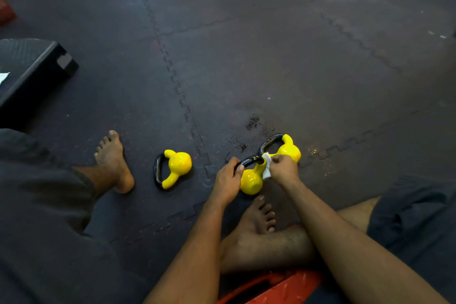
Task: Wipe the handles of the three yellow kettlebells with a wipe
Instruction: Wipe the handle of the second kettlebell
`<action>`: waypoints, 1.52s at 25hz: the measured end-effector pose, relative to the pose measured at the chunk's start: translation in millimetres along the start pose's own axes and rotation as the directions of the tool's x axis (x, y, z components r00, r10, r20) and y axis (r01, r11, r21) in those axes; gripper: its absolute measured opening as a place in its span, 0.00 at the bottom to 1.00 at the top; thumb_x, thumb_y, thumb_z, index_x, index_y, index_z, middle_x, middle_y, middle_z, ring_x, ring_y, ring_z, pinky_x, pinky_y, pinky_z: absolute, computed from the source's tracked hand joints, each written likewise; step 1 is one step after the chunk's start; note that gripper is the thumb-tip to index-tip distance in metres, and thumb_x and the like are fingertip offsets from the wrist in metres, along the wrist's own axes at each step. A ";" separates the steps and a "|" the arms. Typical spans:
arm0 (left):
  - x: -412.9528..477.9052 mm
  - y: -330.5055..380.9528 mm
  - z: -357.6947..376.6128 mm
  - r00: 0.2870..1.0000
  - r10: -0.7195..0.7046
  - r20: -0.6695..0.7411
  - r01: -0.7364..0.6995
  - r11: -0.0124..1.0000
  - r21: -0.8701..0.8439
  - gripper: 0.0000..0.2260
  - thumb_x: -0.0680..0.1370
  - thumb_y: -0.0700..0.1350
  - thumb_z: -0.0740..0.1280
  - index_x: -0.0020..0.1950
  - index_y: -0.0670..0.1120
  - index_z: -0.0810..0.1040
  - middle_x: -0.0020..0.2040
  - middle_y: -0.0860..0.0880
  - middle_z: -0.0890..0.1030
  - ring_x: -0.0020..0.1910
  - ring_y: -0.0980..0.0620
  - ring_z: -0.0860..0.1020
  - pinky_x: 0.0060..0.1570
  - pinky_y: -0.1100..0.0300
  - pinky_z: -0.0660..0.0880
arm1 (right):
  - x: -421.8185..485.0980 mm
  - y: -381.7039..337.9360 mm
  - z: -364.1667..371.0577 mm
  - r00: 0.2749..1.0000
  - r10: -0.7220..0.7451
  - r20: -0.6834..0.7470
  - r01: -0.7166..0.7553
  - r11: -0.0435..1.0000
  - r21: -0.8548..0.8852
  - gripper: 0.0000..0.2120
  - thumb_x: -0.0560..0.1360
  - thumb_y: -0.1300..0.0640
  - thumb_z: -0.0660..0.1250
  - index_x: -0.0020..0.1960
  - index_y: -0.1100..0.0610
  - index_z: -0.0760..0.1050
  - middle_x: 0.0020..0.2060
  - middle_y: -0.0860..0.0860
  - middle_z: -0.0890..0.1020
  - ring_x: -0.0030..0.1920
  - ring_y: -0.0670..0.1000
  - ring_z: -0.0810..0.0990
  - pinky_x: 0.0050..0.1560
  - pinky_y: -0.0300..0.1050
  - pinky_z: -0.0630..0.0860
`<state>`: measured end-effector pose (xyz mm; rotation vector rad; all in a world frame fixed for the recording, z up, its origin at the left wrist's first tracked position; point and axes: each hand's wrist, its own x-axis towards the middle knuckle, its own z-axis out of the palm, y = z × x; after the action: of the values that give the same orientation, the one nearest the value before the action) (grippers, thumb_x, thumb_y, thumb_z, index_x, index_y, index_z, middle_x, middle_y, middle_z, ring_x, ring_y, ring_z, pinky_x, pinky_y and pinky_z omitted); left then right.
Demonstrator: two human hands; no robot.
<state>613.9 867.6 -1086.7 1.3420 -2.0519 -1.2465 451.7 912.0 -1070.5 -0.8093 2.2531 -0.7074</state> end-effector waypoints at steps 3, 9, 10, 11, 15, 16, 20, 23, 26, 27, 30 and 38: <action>-0.2 -3.6 -4.6 1.000 -0.016 -0.005 0.016 1.000 0.004 0.05 0.81 0.45 0.60 0.52 0.45 0.74 0.36 0.50 0.73 0.35 0.54 0.70 0.34 0.58 0.63 | -1.6 0.0 3.6 0.997 -0.047 0.061 0.049 0.998 -0.045 0.10 0.78 0.59 0.63 0.44 0.63 0.80 0.44 0.63 0.83 0.45 0.59 0.79 0.38 0.42 0.66; -0.4 -2.4 -4.6 1.000 -0.022 0.010 0.022 1.000 0.009 0.05 0.81 0.46 0.60 0.50 0.46 0.73 0.36 0.51 0.73 0.35 0.54 0.70 0.33 0.59 0.65 | -3.5 -6.1 0.9 0.991 -0.126 -0.033 0.125 0.991 -0.038 0.08 0.77 0.61 0.63 0.43 0.58 0.81 0.38 0.58 0.83 0.40 0.57 0.78 0.32 0.44 0.64; 0.6 -2.9 -4.8 1.000 -0.020 0.012 0.020 1.000 0.015 0.06 0.81 0.46 0.60 0.50 0.45 0.73 0.36 0.50 0.73 0.36 0.53 0.71 0.34 0.58 0.65 | -3.2 -4.9 0.3 0.992 -0.127 0.008 0.127 0.990 -0.063 0.08 0.77 0.61 0.63 0.45 0.58 0.81 0.39 0.58 0.83 0.39 0.55 0.76 0.32 0.43 0.63; 0.9 -3.2 -3.7 1.000 -0.015 0.021 0.015 1.000 0.021 0.06 0.81 0.46 0.60 0.50 0.45 0.73 0.37 0.48 0.74 0.36 0.52 0.71 0.35 0.58 0.65 | -3.0 -1.9 -0.2 0.992 -0.108 0.065 0.114 0.988 -0.101 0.07 0.76 0.62 0.63 0.46 0.61 0.81 0.40 0.58 0.82 0.40 0.54 0.75 0.32 0.42 0.62; -1.0 -1.0 -3.1 0.999 -0.006 0.040 0.005 1.000 0.024 0.05 0.82 0.46 0.59 0.50 0.46 0.72 0.37 0.50 0.73 0.35 0.53 0.71 0.33 0.61 0.65 | -6.7 -5.4 -0.1 0.991 -0.118 -0.056 0.116 0.993 -0.036 0.09 0.77 0.61 0.64 0.43 0.63 0.81 0.38 0.63 0.83 0.38 0.57 0.76 0.35 0.43 0.66; -1.0 -0.8 -3.8 0.999 -0.013 0.037 0.012 1.000 0.025 0.05 0.82 0.46 0.59 0.50 0.46 0.72 0.36 0.51 0.73 0.35 0.54 0.70 0.32 0.62 0.65 | -7.4 -7.3 -0.2 0.986 -0.132 -0.099 0.132 0.991 -0.013 0.10 0.77 0.60 0.63 0.43 0.62 0.81 0.38 0.63 0.83 0.36 0.57 0.75 0.35 0.43 0.66; 0.1 -1.2 -3.9 0.999 0.001 0.046 -0.003 0.999 0.041 0.05 0.82 0.46 0.60 0.50 0.46 0.72 0.37 0.50 0.73 0.35 0.54 0.71 0.32 0.63 0.64 | -6.3 -1.7 1.2 0.993 -0.118 0.027 0.120 0.983 -0.136 0.08 0.76 0.62 0.64 0.43 0.64 0.80 0.41 0.63 0.83 0.42 0.59 0.79 0.40 0.47 0.72; -1.0 -0.4 -2.7 0.999 0.009 0.040 -0.011 0.999 0.041 0.06 0.82 0.46 0.60 0.50 0.45 0.72 0.38 0.48 0.74 0.36 0.52 0.71 0.32 0.62 0.65 | -6.6 -5.7 2.4 0.983 -0.161 -0.083 0.154 0.985 -0.083 0.12 0.78 0.57 0.64 0.39 0.60 0.80 0.38 0.63 0.83 0.40 0.63 0.80 0.37 0.49 0.72; 0.8 -0.8 -3.9 0.999 -0.009 0.038 0.007 0.999 0.040 0.05 0.82 0.46 0.59 0.50 0.46 0.72 0.38 0.48 0.74 0.36 0.53 0.71 0.33 0.60 0.66 | -7.1 -7.5 5.4 0.975 -0.193 -0.110 0.185 0.980 -0.077 0.12 0.78 0.57 0.63 0.43 0.61 0.82 0.37 0.62 0.83 0.40 0.63 0.80 0.37 0.49 0.72; 0.8 -0.8 -3.6 0.999 -0.010 0.045 0.008 0.999 0.039 0.05 0.82 0.46 0.59 0.50 0.46 0.72 0.38 0.48 0.74 0.36 0.53 0.71 0.33 0.60 0.66 | -5.9 -4.7 6.7 0.982 -0.173 -0.079 0.165 0.981 -0.105 0.12 0.78 0.58 0.63 0.43 0.62 0.82 0.38 0.63 0.83 0.41 0.63 0.80 0.38 0.49 0.73; -0.1 -0.2 -2.1 0.999 0.002 0.048 -0.003 0.999 0.034 0.04 0.82 0.46 0.59 0.50 0.47 0.72 0.38 0.49 0.74 0.36 0.53 0.71 0.34 0.60 0.66 | -4.7 -1.2 7.9 0.983 -0.153 -0.098 0.142 0.984 -0.109 0.10 0.77 0.58 0.64 0.42 0.62 0.81 0.39 0.63 0.83 0.42 0.64 0.80 0.37 0.47 0.70; -0.7 -1.7 -4.3 0.999 -0.027 0.036 0.027 1.000 0.016 0.04 0.82 0.46 0.59 0.48 0.48 0.71 0.34 0.53 0.71 0.33 0.58 0.69 0.31 0.61 0.65 | -6.6 -3.7 9.2 0.983 -0.162 -0.092 0.150 0.981 -0.124 0.08 0.75 0.63 0.63 0.45 0.63 0.82 0.42 0.62 0.84 0.45 0.63 0.80 0.41 0.48 0.73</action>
<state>618.2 865.9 -1085.7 1.3683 -2.0789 -1.2776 463.6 911.7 -1071.6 -1.0375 2.3580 -0.7084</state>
